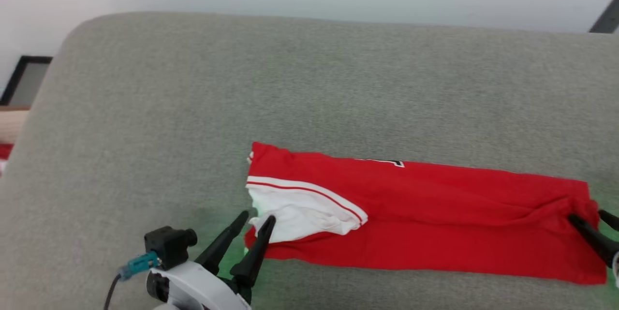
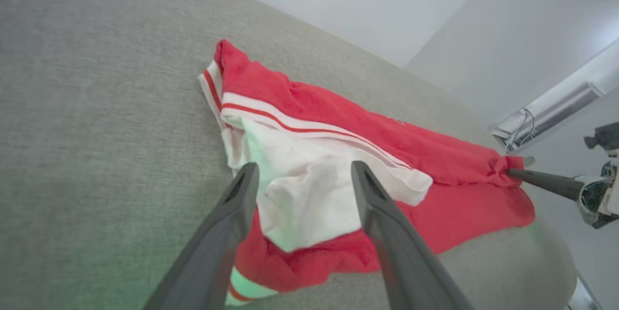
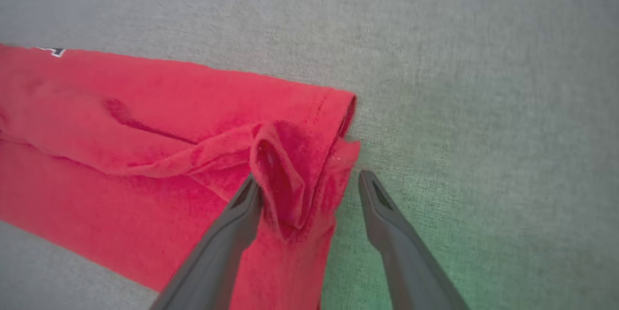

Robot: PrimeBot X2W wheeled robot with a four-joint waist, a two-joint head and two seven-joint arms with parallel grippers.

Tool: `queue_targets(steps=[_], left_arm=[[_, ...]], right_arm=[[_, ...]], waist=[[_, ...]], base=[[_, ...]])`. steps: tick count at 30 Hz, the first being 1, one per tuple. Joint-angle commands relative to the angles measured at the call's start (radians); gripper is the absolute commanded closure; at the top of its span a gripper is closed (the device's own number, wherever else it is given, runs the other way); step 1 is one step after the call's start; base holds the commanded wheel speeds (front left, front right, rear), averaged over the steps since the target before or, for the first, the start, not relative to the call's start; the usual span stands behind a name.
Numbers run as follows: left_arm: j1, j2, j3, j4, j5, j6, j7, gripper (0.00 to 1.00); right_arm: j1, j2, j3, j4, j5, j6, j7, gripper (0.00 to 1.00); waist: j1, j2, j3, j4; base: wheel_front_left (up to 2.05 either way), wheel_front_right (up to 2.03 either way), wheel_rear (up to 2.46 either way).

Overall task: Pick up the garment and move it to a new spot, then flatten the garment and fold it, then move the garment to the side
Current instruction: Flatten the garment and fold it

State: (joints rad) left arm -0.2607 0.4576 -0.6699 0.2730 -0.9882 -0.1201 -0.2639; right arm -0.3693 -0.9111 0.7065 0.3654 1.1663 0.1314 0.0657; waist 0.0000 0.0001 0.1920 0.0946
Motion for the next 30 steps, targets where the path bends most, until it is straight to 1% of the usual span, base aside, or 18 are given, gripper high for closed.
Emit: queue_targets(steps=[1, 4, 8, 11, 14, 18, 19, 20, 21, 25, 30], left_arm=[[0.031, -0.031, 0.046, -0.005, 0.036, 0.001, 0.001, 0.00], [0.066, -0.094, 0.149, -0.017, 0.133, -0.001, 0.000, 0.00], [0.117, -0.175, 0.312, -0.055, 0.342, 0.010, 0.000, 0.00], [0.151, -0.235, 0.419, -0.087, 0.486, 0.007, 0.001, 0.00], [0.180, -0.274, 0.491, -0.114, 0.621, 0.001, 0.000, 0.00], [0.208, -0.320, 0.564, -0.147, 0.755, -0.001, 0.000, 0.00], [0.213, -0.329, 0.575, -0.153, 0.780, -0.002, 0.000, 0.00], [0.218, -0.337, 0.585, -0.157, 0.796, -0.004, 0.000, 0.00], [0.223, -0.342, 0.590, -0.161, 0.812, -0.004, 0.000, 0.00], [0.236, -0.352, 0.607, -0.169, 0.838, -0.008, 0.000, 0.00], [0.247, -0.365, 0.615, -0.179, 0.830, -0.010, 0.000, 0.00]], right_arm=[[0.018, -0.001, -0.022, 0.013, 0.026, -0.002, 0.015, 0.00], [0.043, -0.011, -0.044, 0.049, 0.049, -0.002, 0.050, 0.00], [0.066, -0.004, -0.056, 0.071, 0.069, -0.002, 0.107, 0.00], [0.083, 0.008, -0.055, 0.089, 0.080, -0.002, 0.167, 0.00], [0.092, 0.030, -0.059, 0.108, 0.085, -0.001, 0.217, 0.00], [0.088, 0.077, -0.092, 0.144, 0.098, -0.001, 0.241, 0.00], [0.089, 0.086, -0.097, 0.152, 0.094, -0.001, 0.246, 0.52], [0.089, 0.095, -0.102, 0.157, 0.090, 0.000, 0.251, 0.69], [0.086, 0.104, -0.109, 0.163, 0.087, 0.000, 0.252, 1.00], [0.077, 0.114, -0.135, 0.187, 0.066, -0.001, 0.239, 1.00], [0.049, 0.092, -0.206, 0.234, 0.036, -0.004, 0.211, 1.00]], waist=[[0.0000, -0.0001, 0.000, 0.038], [0.0000, -0.0001, 0.000, 0.070], [0.0000, -0.0001, -0.007, 0.108], [0.0000, -0.0001, -0.016, 0.128], [0.0000, -0.0001, -0.024, 0.141], [0.0000, -0.0001, -0.031, 0.148], [0.0000, -0.0001, -0.032, 0.149], [0.0000, -0.0001, -0.033, 0.148], [0.0000, -0.0001, -0.033, 0.146], [0.0000, -0.0001, -0.033, 0.132], [0.0000, -0.0001, -0.029, 0.093]], base=[[0.00, 0.00, 0.00], [0.00, 0.00, 0.00], [0.00, 0.00, 0.00], [0.00, 0.00, 0.00], [0.00, 0.00, 0.00], [0.00, 0.00, 0.00], [0.00, 0.00, 0.00], [0.00, 0.00, 0.00], [0.00, 0.00, 0.00], [0.00, 0.00, 0.00], [0.00, 0.00, 0.00]])
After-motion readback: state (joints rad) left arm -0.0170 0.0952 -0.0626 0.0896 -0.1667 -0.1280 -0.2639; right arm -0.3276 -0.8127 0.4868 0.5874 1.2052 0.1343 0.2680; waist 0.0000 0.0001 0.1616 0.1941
